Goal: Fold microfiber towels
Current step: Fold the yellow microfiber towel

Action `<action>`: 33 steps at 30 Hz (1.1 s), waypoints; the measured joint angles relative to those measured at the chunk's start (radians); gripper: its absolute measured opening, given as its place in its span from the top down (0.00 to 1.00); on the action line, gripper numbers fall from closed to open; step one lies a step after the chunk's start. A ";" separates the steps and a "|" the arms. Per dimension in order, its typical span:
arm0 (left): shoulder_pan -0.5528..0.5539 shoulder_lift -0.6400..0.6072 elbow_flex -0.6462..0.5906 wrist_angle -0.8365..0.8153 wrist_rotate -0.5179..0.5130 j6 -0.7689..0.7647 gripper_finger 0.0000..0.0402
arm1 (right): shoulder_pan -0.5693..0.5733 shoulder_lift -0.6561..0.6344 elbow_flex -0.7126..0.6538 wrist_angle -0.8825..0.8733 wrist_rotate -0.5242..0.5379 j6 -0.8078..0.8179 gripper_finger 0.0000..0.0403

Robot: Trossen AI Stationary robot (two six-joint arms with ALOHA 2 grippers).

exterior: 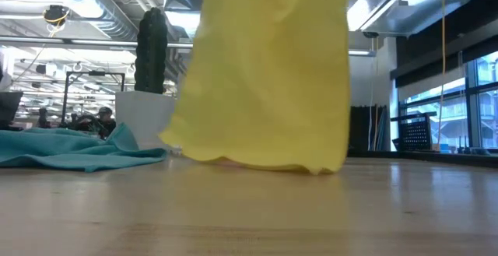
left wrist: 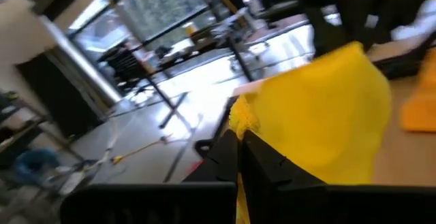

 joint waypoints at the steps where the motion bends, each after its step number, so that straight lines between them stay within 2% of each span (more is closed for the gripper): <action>1: -0.024 0.000 0.000 -0.010 -0.002 -0.013 1.00 | 0.016 -0.004 0.001 0.006 -0.016 0.002 1.00; 5: -0.117 0.005 0.000 -0.007 -0.028 -0.055 1.00 | 0.085 -0.005 0.061 -0.011 -0.069 0.028 1.00; 10: -0.209 0.003 0.004 -0.006 -0.145 -0.094 1.00 | 0.156 -0.005 0.150 -0.050 -0.089 0.040 1.00; 13: -0.237 0.002 0.016 -0.003 -0.185 -0.094 1.00 | 0.171 -0.006 0.202 -0.135 -0.088 0.106 1.00; 17: -0.223 0.001 0.018 -0.031 -0.185 -0.116 1.00 | 0.155 -0.005 0.222 -0.309 -0.089 0.263 1.00; 23: -0.104 0.004 -0.018 -0.207 -0.031 -0.312 1.00 | 0.087 -0.005 0.151 -0.534 -0.121 0.530 1.00; 28: -0.008 0.005 -0.112 -0.196 0.037 -0.357 1.00 | 0.023 -0.005 0.076 -0.603 -0.158 0.623 1.00; 33: 0.099 0.005 -0.220 -0.069 0.139 -0.336 1.00 | -0.061 -0.008 0.007 -0.605 -0.186 0.626 1.00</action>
